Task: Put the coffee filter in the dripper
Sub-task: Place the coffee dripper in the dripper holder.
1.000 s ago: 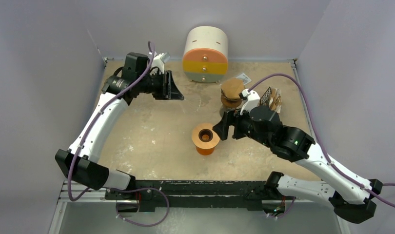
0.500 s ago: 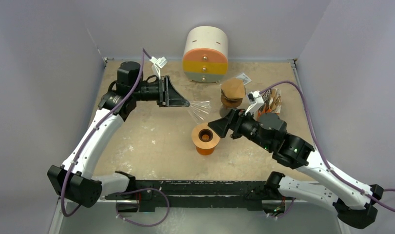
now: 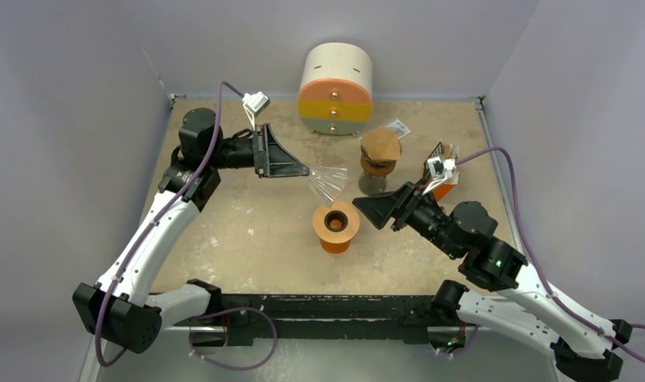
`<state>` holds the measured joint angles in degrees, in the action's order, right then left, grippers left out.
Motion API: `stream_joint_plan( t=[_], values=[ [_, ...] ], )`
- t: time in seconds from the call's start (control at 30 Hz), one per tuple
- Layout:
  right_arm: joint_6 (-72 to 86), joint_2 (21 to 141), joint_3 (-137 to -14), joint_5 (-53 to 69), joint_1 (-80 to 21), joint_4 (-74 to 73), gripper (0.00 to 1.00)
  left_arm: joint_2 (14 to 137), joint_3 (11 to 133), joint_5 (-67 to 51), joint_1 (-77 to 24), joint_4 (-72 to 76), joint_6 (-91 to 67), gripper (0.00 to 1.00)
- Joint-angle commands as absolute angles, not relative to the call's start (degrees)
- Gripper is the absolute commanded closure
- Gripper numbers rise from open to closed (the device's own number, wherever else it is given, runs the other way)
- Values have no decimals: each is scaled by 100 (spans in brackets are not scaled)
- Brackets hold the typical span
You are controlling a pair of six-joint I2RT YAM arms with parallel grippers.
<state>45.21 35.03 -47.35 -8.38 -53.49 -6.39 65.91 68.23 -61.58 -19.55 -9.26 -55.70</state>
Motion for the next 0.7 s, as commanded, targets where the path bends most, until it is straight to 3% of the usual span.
stream_joint_plan(
  t=[0.0, 0.67],
  values=[
    [4693, 3638, -4715, -867, -5326, 102, 23, 6379, 6553, -6510, -1959, 567, -6572, 100],
    [5085, 4575, -4510, -551, -5325, 1744, 31, 6289, 5966, -6659, -1960, 2434, -8138, 100]
  ],
)
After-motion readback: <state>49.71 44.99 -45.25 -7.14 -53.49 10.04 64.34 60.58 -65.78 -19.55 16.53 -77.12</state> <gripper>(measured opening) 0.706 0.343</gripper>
